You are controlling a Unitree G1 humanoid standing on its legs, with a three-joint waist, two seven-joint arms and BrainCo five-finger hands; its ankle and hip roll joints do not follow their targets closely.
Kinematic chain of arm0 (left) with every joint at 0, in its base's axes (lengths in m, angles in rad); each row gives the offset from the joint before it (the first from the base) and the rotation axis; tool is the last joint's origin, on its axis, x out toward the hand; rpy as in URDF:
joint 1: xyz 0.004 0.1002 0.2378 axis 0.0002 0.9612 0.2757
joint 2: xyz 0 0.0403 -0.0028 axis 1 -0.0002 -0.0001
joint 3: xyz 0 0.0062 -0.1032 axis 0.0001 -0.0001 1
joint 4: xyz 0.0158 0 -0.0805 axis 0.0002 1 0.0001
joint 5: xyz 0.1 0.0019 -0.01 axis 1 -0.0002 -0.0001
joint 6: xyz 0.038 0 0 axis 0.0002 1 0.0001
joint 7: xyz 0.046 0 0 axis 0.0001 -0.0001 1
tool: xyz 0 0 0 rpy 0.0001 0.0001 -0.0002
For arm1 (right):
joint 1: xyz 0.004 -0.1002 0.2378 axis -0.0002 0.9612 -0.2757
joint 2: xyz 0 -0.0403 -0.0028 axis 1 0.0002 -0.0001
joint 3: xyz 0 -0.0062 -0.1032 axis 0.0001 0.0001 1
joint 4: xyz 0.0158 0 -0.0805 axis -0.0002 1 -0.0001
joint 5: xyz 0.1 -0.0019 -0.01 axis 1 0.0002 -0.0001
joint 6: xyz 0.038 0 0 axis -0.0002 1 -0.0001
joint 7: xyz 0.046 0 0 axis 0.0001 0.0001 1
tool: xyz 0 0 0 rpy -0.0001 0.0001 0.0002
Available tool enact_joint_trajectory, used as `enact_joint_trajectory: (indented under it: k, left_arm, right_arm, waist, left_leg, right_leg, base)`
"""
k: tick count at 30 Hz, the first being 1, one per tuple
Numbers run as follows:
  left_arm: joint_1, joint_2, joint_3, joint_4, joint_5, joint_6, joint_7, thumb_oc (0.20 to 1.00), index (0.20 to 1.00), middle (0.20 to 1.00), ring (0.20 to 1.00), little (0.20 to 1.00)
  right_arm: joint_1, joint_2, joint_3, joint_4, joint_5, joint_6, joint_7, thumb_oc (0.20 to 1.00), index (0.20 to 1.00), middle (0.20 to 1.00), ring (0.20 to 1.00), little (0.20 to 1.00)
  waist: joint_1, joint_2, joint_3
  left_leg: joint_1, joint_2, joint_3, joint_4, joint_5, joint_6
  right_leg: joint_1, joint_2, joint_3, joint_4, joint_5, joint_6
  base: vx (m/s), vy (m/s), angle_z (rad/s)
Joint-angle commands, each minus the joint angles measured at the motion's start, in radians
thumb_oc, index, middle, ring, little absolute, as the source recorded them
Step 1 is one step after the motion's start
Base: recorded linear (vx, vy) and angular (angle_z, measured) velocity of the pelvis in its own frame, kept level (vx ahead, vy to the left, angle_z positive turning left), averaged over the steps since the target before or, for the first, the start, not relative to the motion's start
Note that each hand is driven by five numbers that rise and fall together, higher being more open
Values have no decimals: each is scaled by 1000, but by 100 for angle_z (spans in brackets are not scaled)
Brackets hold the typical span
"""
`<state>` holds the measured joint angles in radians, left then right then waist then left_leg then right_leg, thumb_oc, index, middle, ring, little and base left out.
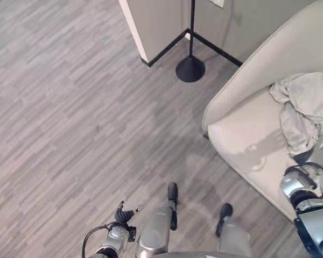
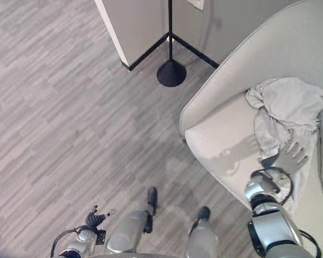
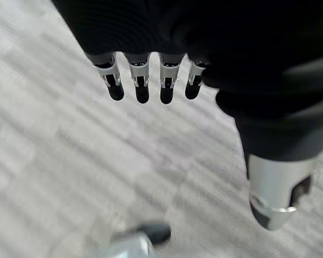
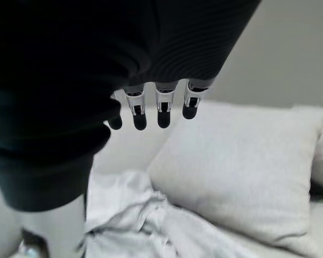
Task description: Hang the clothes on the sofa on the clothes rack.
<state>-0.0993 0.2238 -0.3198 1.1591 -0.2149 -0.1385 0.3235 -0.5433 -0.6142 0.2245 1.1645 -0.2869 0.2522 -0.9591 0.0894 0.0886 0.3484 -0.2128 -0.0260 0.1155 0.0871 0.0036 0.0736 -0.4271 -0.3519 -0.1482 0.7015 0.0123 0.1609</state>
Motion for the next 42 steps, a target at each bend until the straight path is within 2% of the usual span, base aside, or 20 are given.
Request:
enact_joint_trajectory:
  k: [1,3,4,6,7,8,10,11,15,17,20,26,29,30,32,33,37,38,40,42]
  left_arm:
    - [1,19,25,-39,1,-17,14,1000,1000,1000,1000,1000]
    - [-18,19,29,-36,-4,-26,20,1000,1000,1000,1000,1000]
    - [-18,18,29,-36,-4,-26,20,1000,1000,1000,1000,1000]
    - [-50,14,25,-27,-2,-32,24,1000,1000,1000,1000,1000]
    - [-68,6,9,-40,7,-40,26,1000,1000,1000,1000,1000]
    - [-68,-2,0,-45,12,-40,26,1000,1000,1000,1000,1000]
    - [-35,-17,1,-77,-23,-52,13,1000,1000,1000,1000,1000]
    - [-35,-17,1,-77,-23,-52,13,1000,1000,1000,1000,1000]
    - [-39,-32,-44,-57,36,-38,3,1000,1000,1000,1000,1000]
    - [-37,-31,-45,-60,38,-37,3,1000,1000,1000,1000,1000]
    - [-44,-28,-64,-66,50,-33,9,1000,1000,1000,1000,1000]
    - [-60,-21,-97,-95,74,-28,23,1000,1000,1000,1000,1000]
    - [-80,-18,-125,-132,56,-32,28,1000,1000,1000,1000,1000]
    - [-83,-16,-133,-149,54,-34,30,1000,1000,1000,1000,1000]
    - [-82,-3,-149,-207,50,-39,29,1000,1000,1000,1000,1000]
    - [-81,-3,-149,-208,50,-39,29,1000,1000,1000,1000,1000]
    - [-65,17,-136,-266,22,-45,39,1000,1000,1000,1000,1000]
    - [-64,13,-135,-261,26,-40,43,1000,1000,1000,1000,1000]
    - [-66,13,-136,-254,30,-37,45,1000,1000,1000,1000,1000]
    - [-68,13,-130,-250,27,-35,48,1000,1000,1000,1000,1000]
  right_arm:
    - [-33,-44,-4,-56,26,-6,-47,1000,1000,1000,1000,1000]
    - [-36,-54,-8,-81,28,-4,-57,1000,1000,1000,1000,1000]
    - [-36,-55,-8,-82,28,-4,-57,1000,1000,1000,1000,1000]
    - [-39,-70,-10,-102,24,2,-62,1000,1000,1000,1000,1000]
    - [-19,-83,-26,-107,21,9,-58,1000,1000,1000,1000,1000]
    - [-19,-79,-26,-103,22,7,-62,1000,1000,1000,1000,1000]
    - [12,-73,-39,-113,17,4,-59,1000,1000,1000,1000,1000]
    - [13,-73,-39,-113,17,4,-59,1000,1000,1000,1000,1000]
    - [-12,-90,-41,-100,7,4,-76,1000,1000,1000,1000,1000]
    - [-25,-95,-37,-88,8,3,-74,1000,1000,1000,1000,1000]
    - [-68,-121,-10,-33,17,-5,-81,1000,1000,1000,1000,1000]
    - [-120,-169,7,38,37,-8,-88,1000,1000,1000,1000,1000]
    - [-170,-206,13,105,97,-34,-75,1000,1000,1000,1000,1000]
    - [-180,-212,11,106,120,-48,-71,1000,1000,1000,1000,1000]
    - [-209,-231,5,108,195,-98,-45,1000,1000,1000,1000,1000]
    - [-209,-231,6,109,196,-98,-45,875,875,875,875,875]
    - [-242,-258,-31,131,302,-137,-53,793,793,793,793,793]
    - [-245,-255,-63,134,365,-163,-50,743,743,743,743,743]
    - [-248,-249,-71,142,402,-177,-42,752,752,752,752,752]
    - [-243,-230,-82,145,455,-200,-25,837,837,837,837,837]
  waist:
    - [8,0,14]
    - [-20,-10,22]
    - [-20,-8,23]
    - [-46,-9,31]
    - [-58,-19,31]
    - [-59,-23,30]
    - [-65,-17,6]
    - [-65,-17,6]
    - [-72,4,4]
    - [-71,8,4]
    - [-72,21,5]
    - [-74,45,6]
    - [-76,66,11]
    - [-75,77,12]
    - [-73,95,25]
    - [-73,94,24]
    - [-68,127,43]
    - [-72,135,50]
    - [-73,137,55]
    - [-76,143,62]
  left_leg:
    - [12,20,-31,29,-13,-66]
    - [36,2,-45,12,-30,-80]
    - [38,3,-46,12,-30,-81]
    - [55,11,-72,0,-48,-97]
    - [68,4,-101,5,-66,-106]
    - [58,-8,-108,8,-61,-107]
    - [59,30,-133,-27,-37,-116]
    - [58,30,-133,-27,-36,-116]
    - [64,87,-156,-100,-6,-141]
    - [64,96,-155,-111,0,-145]
    - [76,123,-167,-139,15,-159]
    - [72,142,-177,-165,39,-171]
    - [54,151,-167,-171,54,-179]
    - [61,157,-161,-174,38,-182]
    - [39,153,-150,-174,43,-186]
    - [37,152,-149,-174,43,-186]
    - [-12,140,-135,-174,59,-192]
    - [-20,137,-131,-174,55,-193]
    - [-24,135,-127,-174,52,-193]
    - [-28,133,-123,-174,46,-193]
  right_leg:
    - [45,123,-35,-306,90,-25]
    - [28,138,-21,-498,135,-3]
    - [32,140,-22,-503,137,-4]
    - [-4,132,29,-626,201,23]
    - [2,128,74,-686,216,23]
    - [2,121,79,-684,233,20]
    - [-7,139,40,-633,221,3]
    - [-7,139,40,-633,221,3]
    - [-52,176,5,-573,157,-14]
    - [-67,180,0,-548,141,-18]
    - [-111,186,-18,-455,83,-27]
    - [-163,182,-48,-358,24,-40]
    - [-206,172,-66,-311,0,-46]
    - [-213,175,-58,-285,-35,-36]
    - [-259,168,-50,-245,-51,-39]
    - [-261,167,-49,-244,-51,-39]
    - [-351,152,-36,-164,-80,-45]
    - [-377,152,-30,-141,-88,-48]
    - [-394,152,-26,-125,-94,-49]
    - [-412,154,-23,-112,-96,-50]
  base:
    - [130,-109,-25]
    - [175,-136,-8]
    - [141,-123,3]
    - [222,-232,30]
    - [233,-298,60]
    - [271,-380,70]
    - [229,-337,101]
    - [174,-260,73]
    - [91,-186,10]
    - [53,-108,3]
    - [97,-151,-2]
    - [64,-84,23]
    - [82,-100,32]
    - [122,-66,10]
    - [78,-53,6]
    - [35,-39,1]
    - [29,-38,-3]
    - [34,-29,-9]
    - [14,-7,-3]
    - [24,-33,7]
